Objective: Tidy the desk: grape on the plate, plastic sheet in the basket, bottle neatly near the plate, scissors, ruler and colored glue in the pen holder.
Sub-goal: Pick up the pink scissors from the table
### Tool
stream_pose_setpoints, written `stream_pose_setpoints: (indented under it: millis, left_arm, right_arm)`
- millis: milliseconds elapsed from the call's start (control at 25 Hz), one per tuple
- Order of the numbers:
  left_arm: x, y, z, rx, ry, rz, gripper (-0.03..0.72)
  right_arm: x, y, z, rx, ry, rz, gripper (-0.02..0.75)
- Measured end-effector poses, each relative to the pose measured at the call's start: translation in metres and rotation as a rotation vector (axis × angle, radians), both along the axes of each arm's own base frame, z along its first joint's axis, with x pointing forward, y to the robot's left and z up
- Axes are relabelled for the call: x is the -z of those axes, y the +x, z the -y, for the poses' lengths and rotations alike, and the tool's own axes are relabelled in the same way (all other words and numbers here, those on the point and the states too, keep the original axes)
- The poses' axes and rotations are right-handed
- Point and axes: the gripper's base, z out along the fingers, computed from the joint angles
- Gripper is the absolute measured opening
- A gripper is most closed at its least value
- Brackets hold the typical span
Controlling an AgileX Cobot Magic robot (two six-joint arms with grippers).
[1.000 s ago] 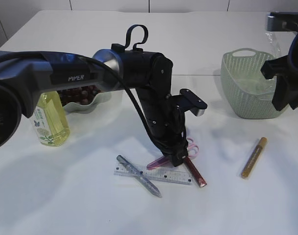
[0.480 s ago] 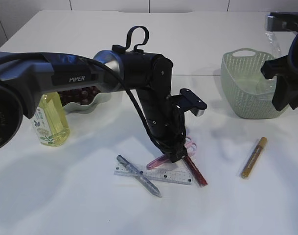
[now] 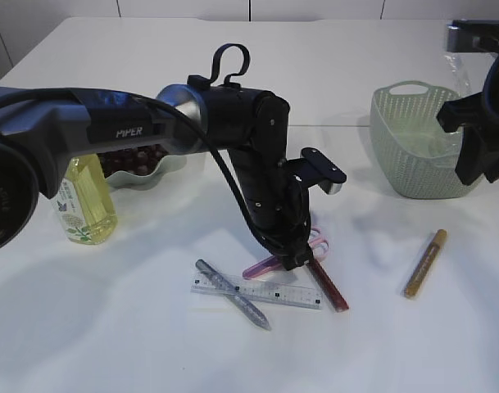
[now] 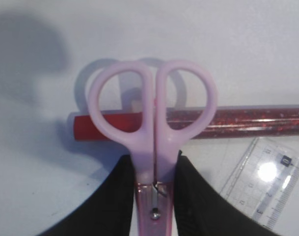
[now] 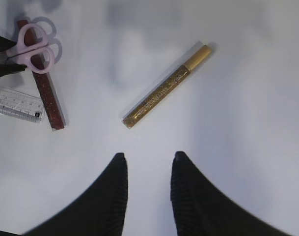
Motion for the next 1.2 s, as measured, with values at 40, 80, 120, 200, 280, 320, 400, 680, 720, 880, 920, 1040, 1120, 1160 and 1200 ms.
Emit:
stream_pose_setpoints:
  millis: [40, 80, 120, 200, 280, 320, 400, 680, 720, 880, 920, 1040, 1120, 1160, 1200]
  left_arm:
    - [0.000, 0.000, 0.000, 0.000, 0.000, 0.000, 0.173]
    - [0.000, 0.000, 0.000, 0.000, 0.000, 0.000, 0.173]
    - [0.000, 0.000, 0.000, 0.000, 0.001, -0.002, 0.173]
    - [0.000, -0.001, 0.000, 0.002, 0.005, -0.007, 0.173]
    - [0.000, -0.002, -0.001, 0.004, 0.013, -0.018, 0.173]
    - [0.000, -0.002, -0.002, 0.006, 0.017, -0.023, 0.173]
    - [0.000, -0.002, -0.002, 0.006, 0.019, -0.025, 0.173]
    - [0.000, -0.002, -0.002, -0.010, 0.020, -0.027, 0.173]
    - [-0.001, -0.001, -0.001, -0.018, 0.020, -0.026, 0.173]
    - [-0.013, 0.004, 0.002, -0.058, 0.004, -0.003, 0.173]
    - [-0.016, 0.005, 0.003, -0.067, 0.002, -0.002, 0.172]
    - [-0.023, 0.006, 0.004, -0.100, 0.000, -0.013, 0.172]
    - [-0.023, 0.004, 0.002, -0.109, 0.017, -0.034, 0.173]
    - [-0.023, 0.003, 0.001, -0.117, 0.025, -0.045, 0.172]
    - [-0.022, 0.003, 0.001, -0.123, 0.034, -0.055, 0.172]
  right_arm:
    - [0.000, 0.000, 0.000, 0.000, 0.000, 0.000, 0.238]
    - [0.000, 0.000, 0.000, 0.000, 0.000, 0.002, 0.238]
    - [0.000, 0.000, 0.000, 0.000, 0.000, 0.001, 0.238]
    - [0.000, 0.000, 0.000, 0.000, 0.000, 0.002, 0.238]
    - [0.000, 0.000, 0.000, 0.000, 0.000, 0.002, 0.238]
    - [0.000, 0.000, 0.000, -0.002, 0.000, 0.002, 0.238]
    - [0.000, 0.000, 0.000, -0.001, 0.000, 0.002, 0.238]
    - [0.000, 0.000, 0.000, -0.001, 0.000, 0.002, 0.238]
    - [0.000, 0.000, 0.000, -0.001, 0.000, 0.002, 0.238]
    - [0.000, 0.000, 0.000, -0.001, 0.000, 0.002, 0.238]
    - [0.000, 0.000, 0.001, 0.000, 0.000, 0.002, 0.238]
    - [0.000, 0.000, 0.001, 0.000, 0.000, 0.002, 0.238]
    - [0.000, 0.000, 0.001, 0.000, 0.000, 0.002, 0.238]
    - [0.000, 0.000, 0.001, 0.000, 0.000, 0.002, 0.238]
    - [0.000, 0.000, 0.001, 0.000, 0.000, 0.002, 0.238]
